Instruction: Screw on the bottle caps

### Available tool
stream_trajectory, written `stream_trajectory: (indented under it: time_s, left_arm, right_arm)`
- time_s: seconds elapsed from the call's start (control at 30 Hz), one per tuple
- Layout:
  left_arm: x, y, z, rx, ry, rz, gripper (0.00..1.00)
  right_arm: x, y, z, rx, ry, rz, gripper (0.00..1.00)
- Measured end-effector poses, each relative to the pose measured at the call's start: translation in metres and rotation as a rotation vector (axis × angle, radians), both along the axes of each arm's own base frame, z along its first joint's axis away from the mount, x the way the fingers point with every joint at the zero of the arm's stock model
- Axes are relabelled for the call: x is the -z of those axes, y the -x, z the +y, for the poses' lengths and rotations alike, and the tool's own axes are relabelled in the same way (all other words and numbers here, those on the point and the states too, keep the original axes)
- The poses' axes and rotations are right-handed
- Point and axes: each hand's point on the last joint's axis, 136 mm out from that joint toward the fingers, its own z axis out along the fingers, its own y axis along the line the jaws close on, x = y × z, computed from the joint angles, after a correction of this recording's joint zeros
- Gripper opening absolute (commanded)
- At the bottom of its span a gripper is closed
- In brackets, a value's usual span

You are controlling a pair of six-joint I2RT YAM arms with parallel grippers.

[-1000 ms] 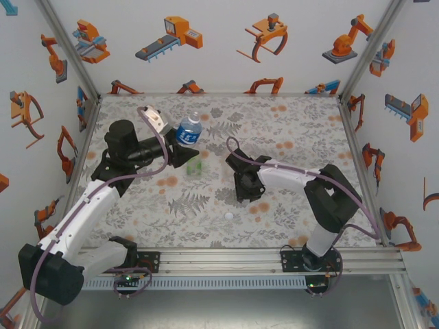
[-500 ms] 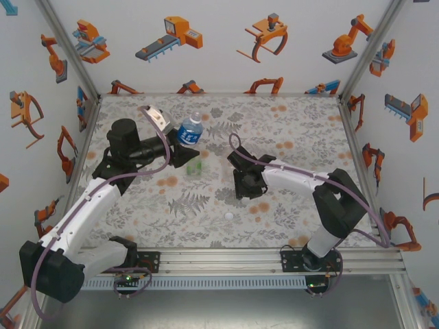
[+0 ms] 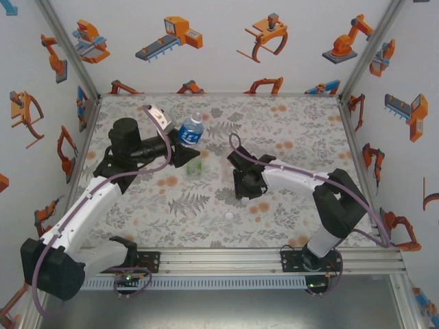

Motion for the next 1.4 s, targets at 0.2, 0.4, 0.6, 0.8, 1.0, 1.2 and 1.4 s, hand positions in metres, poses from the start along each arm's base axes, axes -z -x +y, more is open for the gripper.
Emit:
stream_trajectory:
  time_s: [0.2,0.4,0.6,0.8,1.0,1.2,1.4]
  left_arm:
    - [0.002,-0.001,-0.001,0.001,-0.004,0.009,0.10]
    - [0.005,-0.003,-0.002,0.001,-0.008,0.018,0.10]
    - [0.006,-0.004,-0.002,0.001,-0.011,0.025,0.10]
    - [0.011,-0.006,-0.003,0.001,-0.017,0.038,0.10]
    - [0.011,-0.007,-0.003,0.001,-0.017,0.039,0.10]
    - [0.011,-0.007,-0.004,0.001,-0.017,0.040,0.10]
    - [0.013,-0.008,-0.004,0.000,-0.017,0.047,0.10]
  right_arm:
    - [0.001,0.000,0.000,0.000,0.001,0.001,0.44]
    - [0.006,0.000,0.000,0.004,0.007,0.009,0.44]
    - [0.009,0.000,0.000,0.015,0.012,0.018,0.44]
    - [0.010,0.000,0.000,0.018,0.009,0.017,0.44]
    - [0.008,-0.001,-0.001,0.019,0.011,0.012,0.44]
    - [-0.003,-0.001,-0.002,0.022,-0.002,-0.012,0.48]
    - [-0.005,-0.002,-0.003,0.025,0.002,-0.021,0.48]
